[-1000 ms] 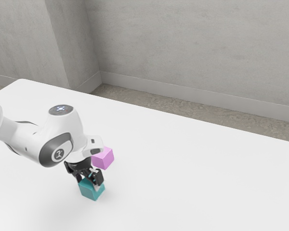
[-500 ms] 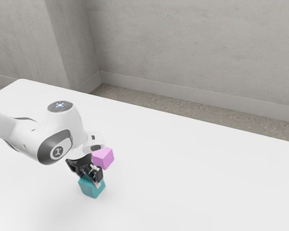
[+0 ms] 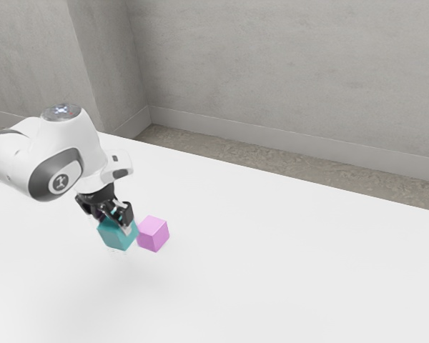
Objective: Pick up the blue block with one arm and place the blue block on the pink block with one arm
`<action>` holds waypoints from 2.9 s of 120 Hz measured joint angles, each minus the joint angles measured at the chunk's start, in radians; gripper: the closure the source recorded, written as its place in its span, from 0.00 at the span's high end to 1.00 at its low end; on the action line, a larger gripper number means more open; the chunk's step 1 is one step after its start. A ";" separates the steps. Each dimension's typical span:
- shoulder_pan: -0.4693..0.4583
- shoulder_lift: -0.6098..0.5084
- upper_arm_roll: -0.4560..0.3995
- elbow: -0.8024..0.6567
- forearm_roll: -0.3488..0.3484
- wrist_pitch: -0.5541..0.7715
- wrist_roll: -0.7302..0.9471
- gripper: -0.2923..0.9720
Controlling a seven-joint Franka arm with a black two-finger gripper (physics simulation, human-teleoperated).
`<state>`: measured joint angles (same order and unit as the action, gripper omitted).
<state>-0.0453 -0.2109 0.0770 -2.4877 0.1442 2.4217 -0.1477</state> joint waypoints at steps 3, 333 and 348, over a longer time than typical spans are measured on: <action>0.000 0.006 0.003 0.013 0.008 -0.006 -0.003 0.33; 0.000 0.367 -0.038 0.419 0.003 -0.161 0.106 0.47; 0.000 0.369 -0.038 0.419 0.003 -0.159 0.108 0.47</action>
<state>-0.0450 0.1578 0.0387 -2.0683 0.1473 2.2630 -0.0400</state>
